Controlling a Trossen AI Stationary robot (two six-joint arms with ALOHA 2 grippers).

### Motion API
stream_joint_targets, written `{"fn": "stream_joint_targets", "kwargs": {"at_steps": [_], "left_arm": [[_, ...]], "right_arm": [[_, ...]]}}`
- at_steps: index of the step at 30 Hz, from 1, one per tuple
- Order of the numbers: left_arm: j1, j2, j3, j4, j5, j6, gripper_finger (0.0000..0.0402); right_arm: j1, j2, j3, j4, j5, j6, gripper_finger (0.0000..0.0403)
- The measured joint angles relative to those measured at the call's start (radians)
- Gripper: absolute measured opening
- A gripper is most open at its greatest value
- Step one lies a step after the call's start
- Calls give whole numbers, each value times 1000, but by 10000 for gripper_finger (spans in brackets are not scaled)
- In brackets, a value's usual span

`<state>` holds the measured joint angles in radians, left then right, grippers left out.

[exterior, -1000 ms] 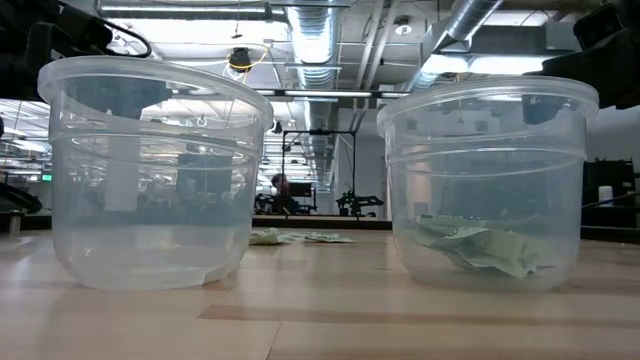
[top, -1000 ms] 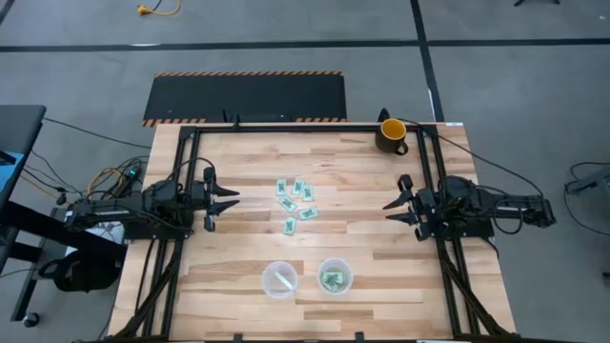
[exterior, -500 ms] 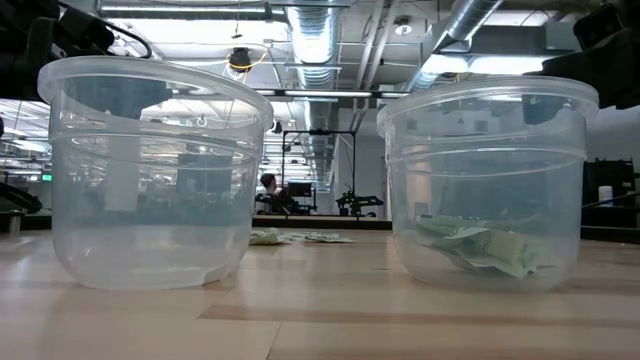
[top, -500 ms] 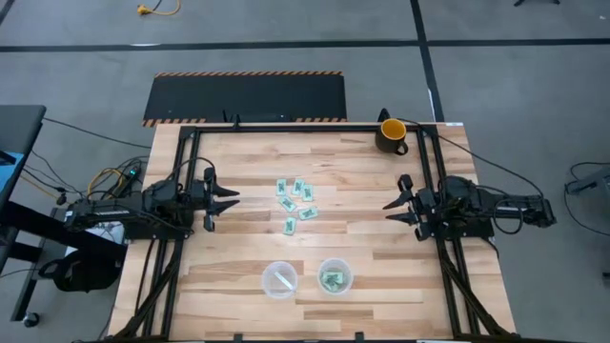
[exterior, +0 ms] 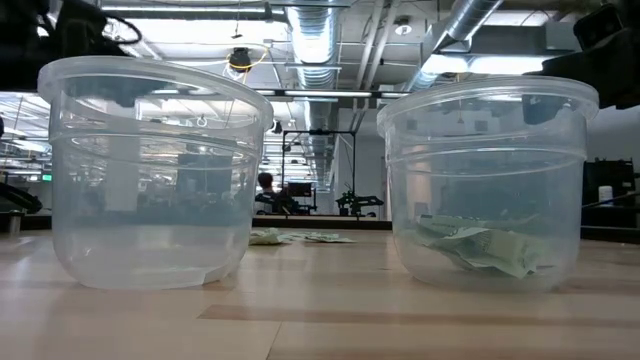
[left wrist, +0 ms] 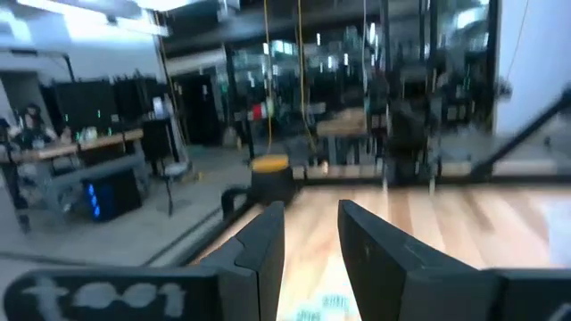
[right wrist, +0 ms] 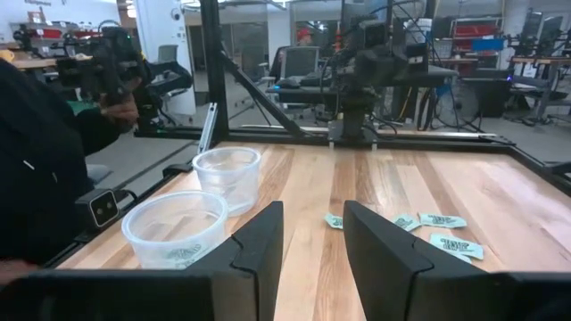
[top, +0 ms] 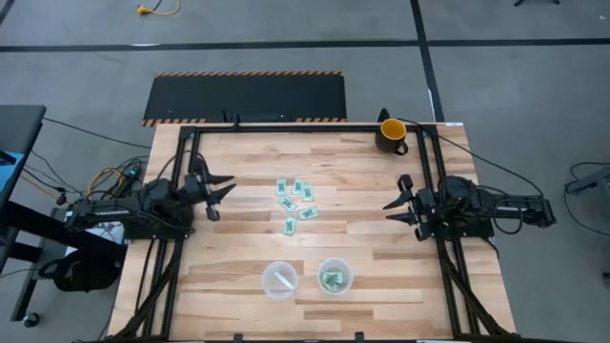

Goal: Pick and place Stevia / Truvia into bins
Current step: Put the white stevia pack into the left transparent basket

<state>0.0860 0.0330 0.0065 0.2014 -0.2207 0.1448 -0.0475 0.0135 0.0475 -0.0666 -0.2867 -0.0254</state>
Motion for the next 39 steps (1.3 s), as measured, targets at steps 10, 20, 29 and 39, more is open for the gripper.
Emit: {"fn": "stream_joint_targets", "kwargs": {"at_steps": [10,20,29,39], "left_arm": [[0,84,163,86,159,4,98],[0,540,448,-91,30,245,97],[84,897,763,-456,-97,327,97],[318,1180,941,-722,266,380,97]], "right_arm": [[0,0,0,0,0,0,113],[0,0,0,0,0,0,113],[0,0,0,0,0,0,113],[0,0,0,0,0,0,113]]}}
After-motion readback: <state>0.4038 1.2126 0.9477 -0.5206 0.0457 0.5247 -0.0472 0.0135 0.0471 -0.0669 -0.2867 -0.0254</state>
